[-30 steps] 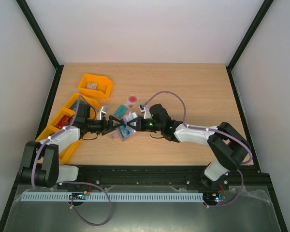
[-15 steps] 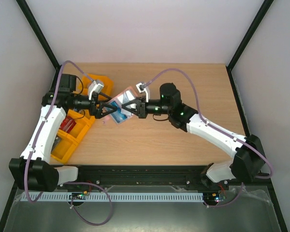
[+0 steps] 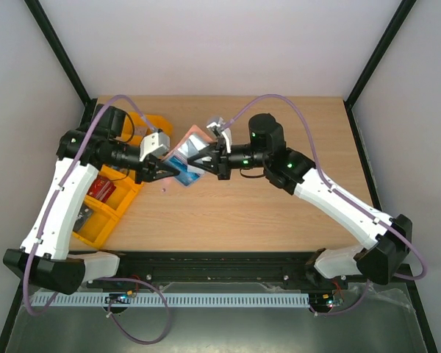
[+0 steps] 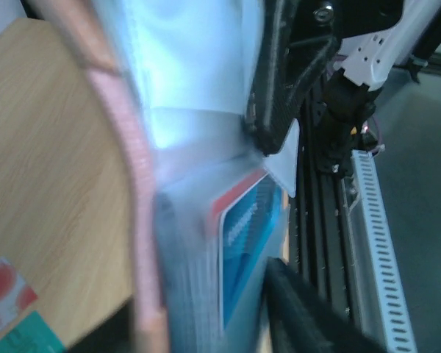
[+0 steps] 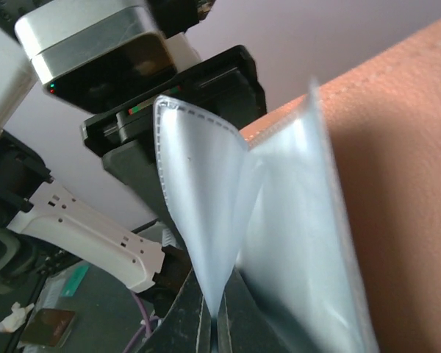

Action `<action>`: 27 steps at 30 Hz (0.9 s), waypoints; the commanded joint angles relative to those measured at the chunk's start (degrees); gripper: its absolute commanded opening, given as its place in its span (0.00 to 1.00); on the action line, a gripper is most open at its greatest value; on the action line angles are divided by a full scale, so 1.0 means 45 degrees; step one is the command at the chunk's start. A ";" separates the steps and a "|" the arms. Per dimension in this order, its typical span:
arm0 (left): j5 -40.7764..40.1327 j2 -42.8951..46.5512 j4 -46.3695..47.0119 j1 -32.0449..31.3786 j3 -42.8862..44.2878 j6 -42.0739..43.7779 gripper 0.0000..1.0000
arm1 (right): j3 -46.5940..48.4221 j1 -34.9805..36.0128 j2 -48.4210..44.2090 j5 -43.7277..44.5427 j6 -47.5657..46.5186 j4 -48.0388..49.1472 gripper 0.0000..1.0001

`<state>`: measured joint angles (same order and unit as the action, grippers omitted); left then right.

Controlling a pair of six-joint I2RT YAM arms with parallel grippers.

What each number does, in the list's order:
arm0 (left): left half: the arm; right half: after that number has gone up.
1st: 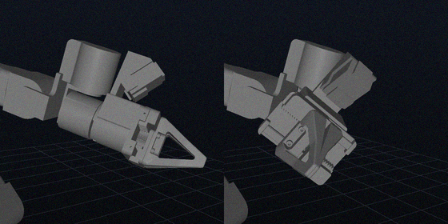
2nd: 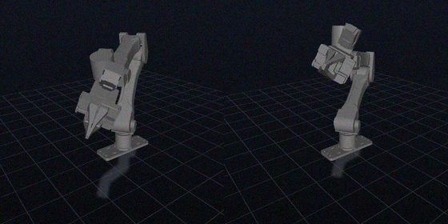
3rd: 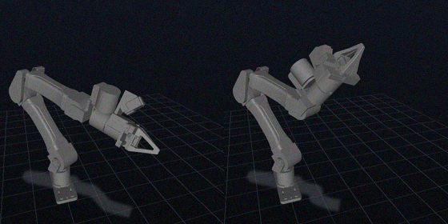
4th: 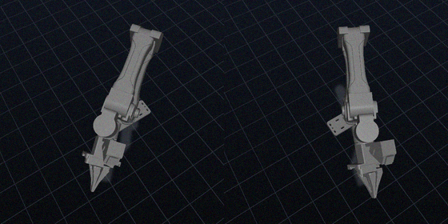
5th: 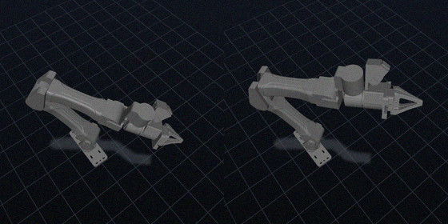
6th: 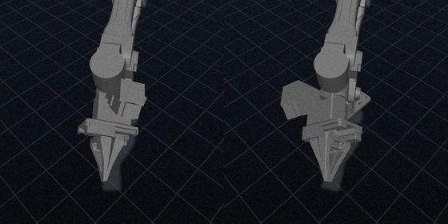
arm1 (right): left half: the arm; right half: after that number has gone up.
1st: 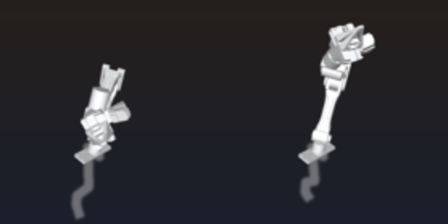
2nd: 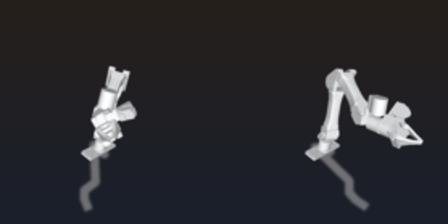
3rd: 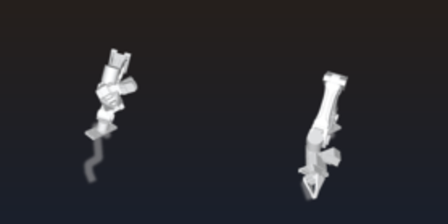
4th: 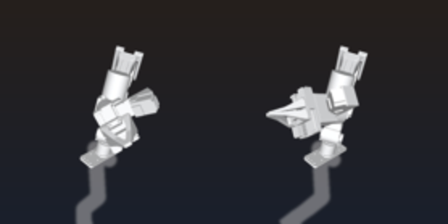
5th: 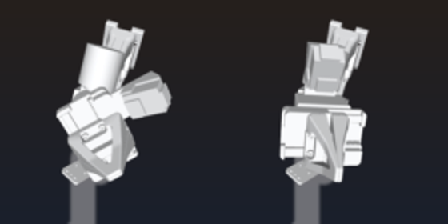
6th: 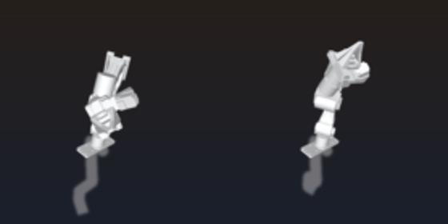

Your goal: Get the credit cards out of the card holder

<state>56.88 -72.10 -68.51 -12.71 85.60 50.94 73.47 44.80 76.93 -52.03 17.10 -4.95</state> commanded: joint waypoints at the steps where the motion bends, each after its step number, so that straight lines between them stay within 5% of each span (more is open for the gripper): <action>1: 0.0728 0.0108 -0.0544 -0.0103 0.0238 0.0107 0.15 | 0.0398 -0.0043 -0.0672 -0.0665 -0.0534 -0.0032 0.02; 2: 0.0713 0.0221 -0.0555 -0.0100 0.0131 0.0006 0.04 | 0.0392 -0.0041 -0.0701 -0.0681 -0.0536 -0.0015 0.02; 4: 0.0490 0.0427 -0.0573 -0.0095 -0.0035 -0.0302 0.02 | 0.0344 -0.0048 -0.0787 -0.0423 -0.0615 -0.0129 0.02; 5: 0.0265 0.0529 -0.0271 -0.0104 -0.0197 -0.0816 0.02 | 0.0278 -0.0039 -0.0867 0.0147 -0.0629 -0.0213 0.10; 7: -0.1260 0.0832 0.1843 -0.0132 -0.0902 -0.4062 0.02 | -0.0087 -0.0057 -0.1108 0.3183 -0.0409 -0.0609 0.51; 9: -0.5163 0.0869 0.3558 -0.0228 -0.1576 -0.7082 0.02 | -0.0465 -0.0253 -0.0940 0.8640 0.0214 -0.1536 0.71; 11: -1.0072 0.0426 0.3926 -0.0535 -0.1860 -0.7798 0.02 | -0.0570 -0.1386 -0.0074 1.1016 0.1062 -0.3134 0.71; 15: -1.5522 -0.0824 0.4420 -0.1064 -0.1956 -0.7760 0.02 | -0.1087 -0.2155 0.0792 1.0231 0.1000 -0.3934 0.66; 22: -1.3164 -0.1629 0.4124 -0.1284 -0.1145 -0.8156 0.02 | -0.1573 -0.0234 -0.0358 0.7144 -0.0673 -0.1800 0.48; 24: -1.3105 -0.2091 0.3794 -0.1512 -0.0895 -0.8346 0.02 | -0.2121 0.0826 -0.0690 0.4839 -0.1034 0.0093 0.48; 27: -1.2181 -0.2562 0.3373 -0.1685 -0.0261 -0.8666 0.02 | -0.3523 0.1400 -0.0560 0.1933 0.1588 0.5445 0.46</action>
<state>-2.15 -81.06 -51.33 -19.14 80.20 15.11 63.57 47.75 75.66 -24.43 17.06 -8.43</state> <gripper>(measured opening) 0.103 0.474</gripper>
